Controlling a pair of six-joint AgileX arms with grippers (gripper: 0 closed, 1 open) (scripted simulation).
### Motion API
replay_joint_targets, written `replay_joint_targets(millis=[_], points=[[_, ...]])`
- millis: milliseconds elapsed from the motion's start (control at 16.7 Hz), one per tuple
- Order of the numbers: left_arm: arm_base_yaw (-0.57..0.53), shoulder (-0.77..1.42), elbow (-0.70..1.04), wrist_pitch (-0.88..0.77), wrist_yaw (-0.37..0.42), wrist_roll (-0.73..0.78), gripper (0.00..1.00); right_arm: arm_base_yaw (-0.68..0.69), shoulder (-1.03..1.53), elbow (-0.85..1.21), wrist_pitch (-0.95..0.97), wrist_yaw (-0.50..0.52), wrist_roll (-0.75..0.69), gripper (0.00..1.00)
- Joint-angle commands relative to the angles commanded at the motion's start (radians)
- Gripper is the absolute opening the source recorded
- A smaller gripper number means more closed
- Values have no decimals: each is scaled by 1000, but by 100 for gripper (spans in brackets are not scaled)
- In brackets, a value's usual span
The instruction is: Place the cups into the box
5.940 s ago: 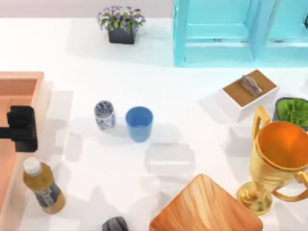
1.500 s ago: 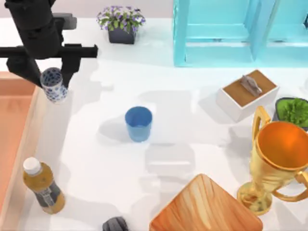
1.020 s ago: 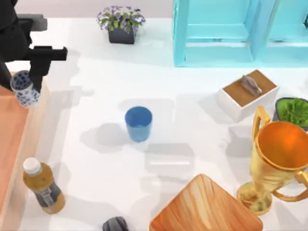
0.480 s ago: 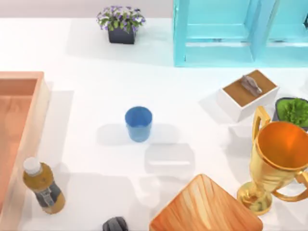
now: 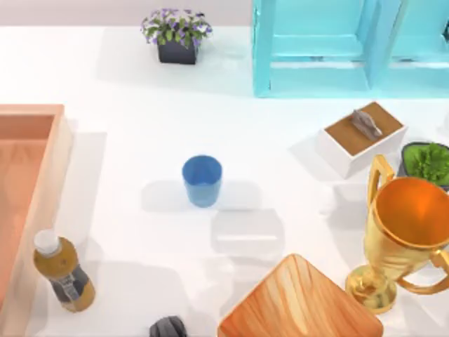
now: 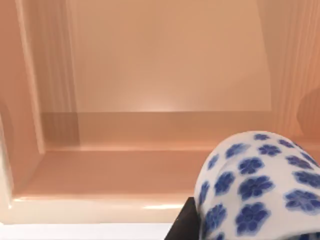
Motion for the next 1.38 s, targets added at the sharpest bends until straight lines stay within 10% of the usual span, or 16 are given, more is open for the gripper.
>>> replay_joint_targets(millis=[660, 1380], points=[[12, 4, -236, 240, 2, 5, 0, 0, 0, 0, 0, 0, 0, 100], [12, 4, -236, 240, 2, 5, 90, 0, 0, 0, 0, 0, 0, 100]])
